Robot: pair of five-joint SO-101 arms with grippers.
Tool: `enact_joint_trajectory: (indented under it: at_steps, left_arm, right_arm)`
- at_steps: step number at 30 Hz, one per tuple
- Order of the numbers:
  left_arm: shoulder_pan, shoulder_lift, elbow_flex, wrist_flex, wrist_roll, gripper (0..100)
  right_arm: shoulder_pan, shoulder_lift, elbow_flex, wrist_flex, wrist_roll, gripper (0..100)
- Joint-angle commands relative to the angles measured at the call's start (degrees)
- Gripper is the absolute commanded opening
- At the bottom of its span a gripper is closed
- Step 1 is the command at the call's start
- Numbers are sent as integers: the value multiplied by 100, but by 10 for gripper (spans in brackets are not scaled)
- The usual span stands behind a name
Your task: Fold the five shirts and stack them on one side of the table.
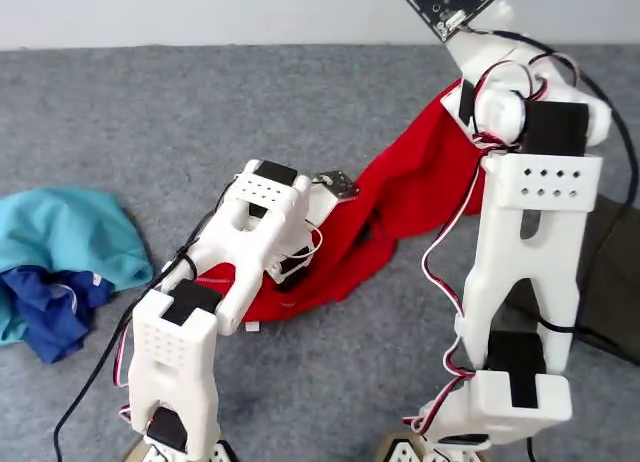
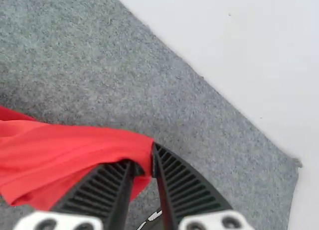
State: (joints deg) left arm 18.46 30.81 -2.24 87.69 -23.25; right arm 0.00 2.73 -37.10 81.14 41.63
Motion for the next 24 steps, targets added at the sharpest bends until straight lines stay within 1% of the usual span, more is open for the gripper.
enact_joint_trajectory:
  at_steps: [1, 9, 13, 16, 19, 24]
  left_arm:
    - [-26, -44, 31, 62, -35, 94]
    - [-62, -70, -4, 343, -35, 100]
    - [-62, -220, -154, 484, -35, 160]
    - [-62, -589, -207, 501, -26, 184]
    - [-53, -782, -189, 501, -26, 188]
    - [-53, -554, -4, 475, -26, 185]
  right_arm:
    - [22, -268, -185, -101, 26, 9]
    - [22, -259, -185, -110, 26, 9]
    - [22, -259, -176, -110, 26, 9]
    - [22, -259, -176, -110, 26, 9]
    - [22, -259, -176, -110, 26, 9]
    - [22, -259, -176, -110, 26, 9]
